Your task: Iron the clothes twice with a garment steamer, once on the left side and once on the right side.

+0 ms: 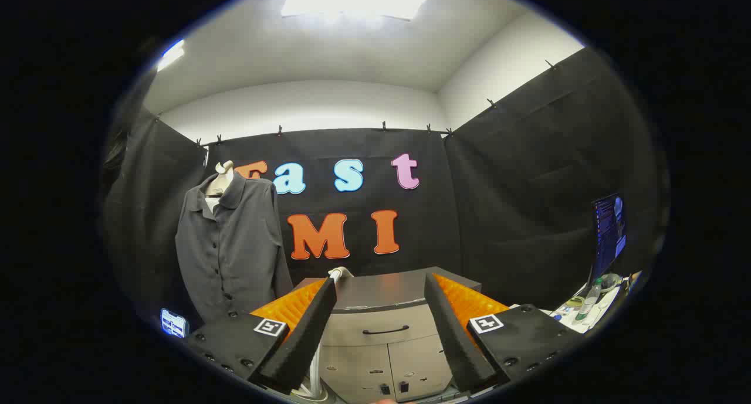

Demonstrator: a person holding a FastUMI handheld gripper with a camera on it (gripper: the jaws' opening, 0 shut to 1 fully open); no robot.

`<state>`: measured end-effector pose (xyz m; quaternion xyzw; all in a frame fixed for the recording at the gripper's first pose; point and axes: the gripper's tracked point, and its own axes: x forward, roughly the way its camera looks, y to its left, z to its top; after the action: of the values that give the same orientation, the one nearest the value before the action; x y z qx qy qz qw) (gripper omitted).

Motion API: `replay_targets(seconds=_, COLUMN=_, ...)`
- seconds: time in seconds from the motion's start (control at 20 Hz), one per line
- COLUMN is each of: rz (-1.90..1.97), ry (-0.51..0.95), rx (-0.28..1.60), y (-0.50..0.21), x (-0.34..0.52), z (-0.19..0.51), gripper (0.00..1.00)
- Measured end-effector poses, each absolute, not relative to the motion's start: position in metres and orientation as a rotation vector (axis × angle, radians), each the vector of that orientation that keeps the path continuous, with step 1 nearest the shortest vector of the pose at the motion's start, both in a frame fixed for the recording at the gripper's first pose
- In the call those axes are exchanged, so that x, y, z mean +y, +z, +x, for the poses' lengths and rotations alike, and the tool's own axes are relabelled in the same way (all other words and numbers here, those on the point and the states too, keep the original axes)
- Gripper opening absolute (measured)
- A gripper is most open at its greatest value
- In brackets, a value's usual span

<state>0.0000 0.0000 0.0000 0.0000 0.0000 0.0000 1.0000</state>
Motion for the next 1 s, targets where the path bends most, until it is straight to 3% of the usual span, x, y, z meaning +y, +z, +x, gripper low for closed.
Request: replay_targets(seconds=1.0, rz=0.046, ry=-0.014, rx=0.035, y=-0.018, x=-0.003, z=0.006, gripper=0.97)
